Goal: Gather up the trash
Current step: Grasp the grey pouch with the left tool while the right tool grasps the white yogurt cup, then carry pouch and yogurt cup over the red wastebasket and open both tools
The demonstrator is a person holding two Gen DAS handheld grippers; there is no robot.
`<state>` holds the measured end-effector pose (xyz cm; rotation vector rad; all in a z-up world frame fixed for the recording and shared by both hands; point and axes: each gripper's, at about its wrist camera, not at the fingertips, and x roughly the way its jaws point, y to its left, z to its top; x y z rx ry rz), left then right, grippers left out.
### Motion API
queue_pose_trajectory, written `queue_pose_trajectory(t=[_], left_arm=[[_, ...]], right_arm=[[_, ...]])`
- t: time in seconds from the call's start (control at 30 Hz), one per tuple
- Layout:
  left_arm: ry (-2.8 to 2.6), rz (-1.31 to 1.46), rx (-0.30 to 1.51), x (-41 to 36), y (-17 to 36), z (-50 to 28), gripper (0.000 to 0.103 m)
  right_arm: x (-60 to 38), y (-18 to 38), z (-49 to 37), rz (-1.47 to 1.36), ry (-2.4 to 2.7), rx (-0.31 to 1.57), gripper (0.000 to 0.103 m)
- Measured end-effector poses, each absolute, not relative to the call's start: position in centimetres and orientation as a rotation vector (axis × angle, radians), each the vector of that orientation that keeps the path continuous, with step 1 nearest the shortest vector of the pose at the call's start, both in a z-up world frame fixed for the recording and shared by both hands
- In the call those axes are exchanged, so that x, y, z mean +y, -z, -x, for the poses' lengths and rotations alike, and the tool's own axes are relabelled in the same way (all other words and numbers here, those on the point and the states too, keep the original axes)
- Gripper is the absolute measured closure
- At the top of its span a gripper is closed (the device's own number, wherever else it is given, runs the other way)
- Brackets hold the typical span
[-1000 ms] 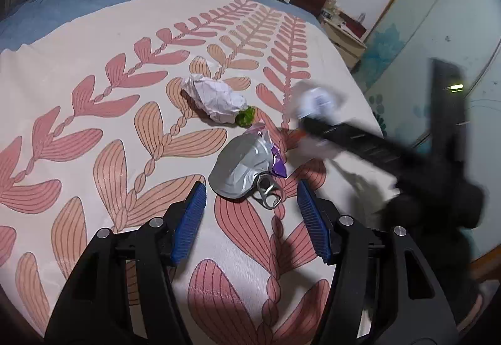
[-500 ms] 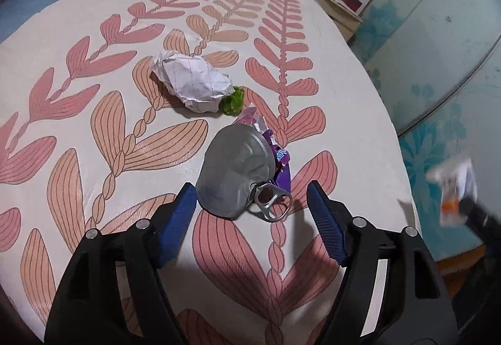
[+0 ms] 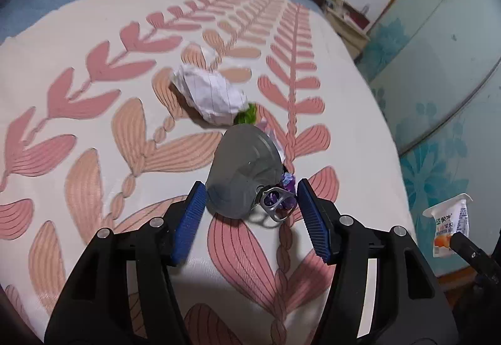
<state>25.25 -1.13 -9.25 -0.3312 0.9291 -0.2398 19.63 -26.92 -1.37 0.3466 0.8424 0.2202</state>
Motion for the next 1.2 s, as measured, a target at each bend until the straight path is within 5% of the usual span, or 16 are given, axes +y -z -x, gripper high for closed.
queue_pose_trajectory(t=[0.37, 0.6, 0.87, 1.2], left_arm=[[0.292, 0.278, 0.705, -4.0, -1.2, -17.3, 0.042], [0.477, 0.228, 0.602, -14.3, -7.9, -12.0, 0.042], [0.718, 0.206, 0.647, -27.8, -8.1, -7.2, 0.042], [0.933, 0.052, 0.929, -44.3, 2.0, -2.8, 0.042]], right_arm=[[-31.6, -10.7, -14.7, -0.24, -0.17, 0.566, 0.051], [-40.0, -14.9, -6.7, -0.197, -0.056, 0.516, 0.051], [-53.0, -12.1, 2.8, -0.255, 0.129, 0.64, 0.051], [-64.0, -0.4, 9.6, -0.375, 0.282, 0.885, 0.051]])
